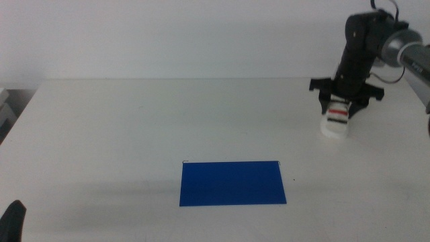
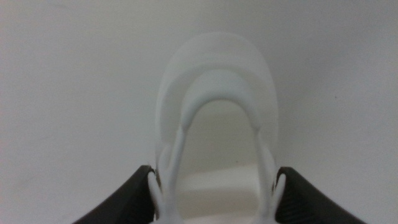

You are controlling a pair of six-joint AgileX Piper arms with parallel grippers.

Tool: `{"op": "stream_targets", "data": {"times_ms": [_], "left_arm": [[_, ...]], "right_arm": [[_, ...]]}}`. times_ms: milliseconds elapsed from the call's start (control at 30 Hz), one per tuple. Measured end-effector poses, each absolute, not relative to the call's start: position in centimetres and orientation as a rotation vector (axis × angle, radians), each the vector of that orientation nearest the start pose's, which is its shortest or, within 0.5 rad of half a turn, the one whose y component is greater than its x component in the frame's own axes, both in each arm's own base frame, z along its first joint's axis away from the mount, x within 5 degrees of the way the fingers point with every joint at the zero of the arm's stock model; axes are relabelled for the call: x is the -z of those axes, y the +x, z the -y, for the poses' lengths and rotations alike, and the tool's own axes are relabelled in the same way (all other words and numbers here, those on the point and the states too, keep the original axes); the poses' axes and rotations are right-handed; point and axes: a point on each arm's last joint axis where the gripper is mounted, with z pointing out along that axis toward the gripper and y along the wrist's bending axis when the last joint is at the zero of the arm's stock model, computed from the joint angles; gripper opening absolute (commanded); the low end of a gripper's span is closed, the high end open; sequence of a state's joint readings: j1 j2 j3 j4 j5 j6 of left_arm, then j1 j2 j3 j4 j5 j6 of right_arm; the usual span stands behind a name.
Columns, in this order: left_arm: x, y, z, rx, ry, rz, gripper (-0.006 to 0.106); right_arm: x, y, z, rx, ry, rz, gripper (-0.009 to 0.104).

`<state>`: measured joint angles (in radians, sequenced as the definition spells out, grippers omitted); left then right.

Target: Use one arm to grab the shoe from the table and place it on the mat.

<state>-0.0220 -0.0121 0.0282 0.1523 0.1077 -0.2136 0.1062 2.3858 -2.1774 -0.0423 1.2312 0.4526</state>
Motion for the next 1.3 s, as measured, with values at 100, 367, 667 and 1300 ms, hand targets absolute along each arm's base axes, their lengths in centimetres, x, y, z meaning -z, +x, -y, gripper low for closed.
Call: {"op": "stream_targets", "data": {"times_ms": [100,367,667,1300], "left_arm": [[-19.5,5.7,0.0,0.052,-0.045,-1.606,0.092],[-19.5,5.7,0.0,0.052,-0.045,-1.606,0.092],[-19.5,5.7,0.0,0.052,-0.045,-1.606,0.092],[-19.5,5.7,0.0,0.052,-0.045,-1.606,0.092]], "right_arm": [[-21.6,49.1,-6.2,-0.050,0.454,-2.851,-0.004],[-25.9,44.0,-11.1,-0.079,0.398,-2.855,-0.004],[-27.6,39.9,-19.1,-0.156,0.291,-2.860,-0.004],[-24.9,34.9,-28.5,-0.122,0.109,-2.912,-0.004]]}}
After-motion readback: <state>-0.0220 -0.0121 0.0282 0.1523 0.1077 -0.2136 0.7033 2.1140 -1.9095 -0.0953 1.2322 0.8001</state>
